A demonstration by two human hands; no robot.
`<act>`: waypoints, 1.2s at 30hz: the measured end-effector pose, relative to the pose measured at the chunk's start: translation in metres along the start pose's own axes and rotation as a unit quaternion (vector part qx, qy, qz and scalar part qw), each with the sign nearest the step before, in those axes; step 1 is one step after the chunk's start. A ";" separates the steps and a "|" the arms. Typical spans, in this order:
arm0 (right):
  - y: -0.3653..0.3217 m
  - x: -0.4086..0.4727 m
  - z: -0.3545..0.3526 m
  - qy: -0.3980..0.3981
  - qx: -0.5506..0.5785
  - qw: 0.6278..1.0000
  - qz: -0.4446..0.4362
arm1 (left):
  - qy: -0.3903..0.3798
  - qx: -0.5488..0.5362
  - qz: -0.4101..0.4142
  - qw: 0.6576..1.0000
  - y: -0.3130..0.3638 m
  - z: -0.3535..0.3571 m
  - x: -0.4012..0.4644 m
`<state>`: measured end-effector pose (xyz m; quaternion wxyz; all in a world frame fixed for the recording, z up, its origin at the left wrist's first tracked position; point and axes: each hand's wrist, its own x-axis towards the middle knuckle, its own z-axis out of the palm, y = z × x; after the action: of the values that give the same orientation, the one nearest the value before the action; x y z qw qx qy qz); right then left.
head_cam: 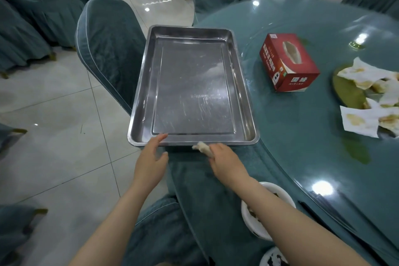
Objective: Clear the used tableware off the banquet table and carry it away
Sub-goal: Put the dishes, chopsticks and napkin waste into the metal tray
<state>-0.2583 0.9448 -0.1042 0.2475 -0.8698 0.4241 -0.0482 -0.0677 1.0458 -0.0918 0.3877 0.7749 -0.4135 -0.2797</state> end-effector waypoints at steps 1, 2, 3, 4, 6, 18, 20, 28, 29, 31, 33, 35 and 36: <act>-0.001 0.007 -0.007 0.045 0.008 0.999 -0.009 | -0.028 0.036 -0.005 0.999 -0.003 0.005 0.006; 0.000 0.017 -0.013 0.088 -0.005 0.996 -0.014 | -0.062 0.081 -0.019 0.995 -0.007 0.010 0.011; 0.003 0.027 -0.020 0.125 -0.033 0.992 -0.011 | -0.092 0.138 -0.031 0.986 -0.010 0.016 0.014; 0.007 0.037 -0.026 0.149 -0.065 0.987 0.003 | -0.108 0.191 -0.036 0.975 -0.013 0.021 0.015; 0.017 0.057 -0.037 0.135 -0.123 0.981 0.060 | -0.106 0.242 -0.032 0.964 -0.017 0.029 0.014; 0.059 0.029 -0.056 0.121 0.039 0.977 0.168 | -0.141 0.252 0.022 0.957 -0.019 0.014 0.015; 0.065 -0.006 -0.061 0.158 0.061 0.965 0.201 | -0.124 0.227 0.062 0.964 -0.014 0.013 0.009; 0.092 -0.150 -0.067 -0.001 0.136 0.914 0.382 | -0.132 0.097 0.085 0.983 0.018 0.029 -0.035; 0.090 -0.159 -0.065 -0.020 0.188 0.906 0.379 | -0.138 0.094 0.077 0.983 0.021 0.032 -0.040; 0.083 -0.171 -0.058 -0.034 0.246 0.897 0.364 | -0.158 0.094 0.064 0.981 0.027 0.042 -0.052; 0.079 -0.175 -0.051 -0.009 0.239 0.902 0.360 | -0.184 0.061 0.049 0.980 0.033 0.055 -0.064; 0.074 -0.173 -0.046 0.026 0.219 0.907 0.358 | -0.217 -0.001 -0.012 0.976 0.044 0.068 -0.077; 0.072 -0.171 -0.045 0.040 0.220 0.907 0.358 | -0.239 -0.032 -0.054 0.969 0.049 0.074 -0.082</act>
<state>-0.4309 1.0201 -0.0773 0.4160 -0.5805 0.6949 -0.0835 -0.1859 1.0715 -0.0819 0.2863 0.6940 -0.4425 -0.4905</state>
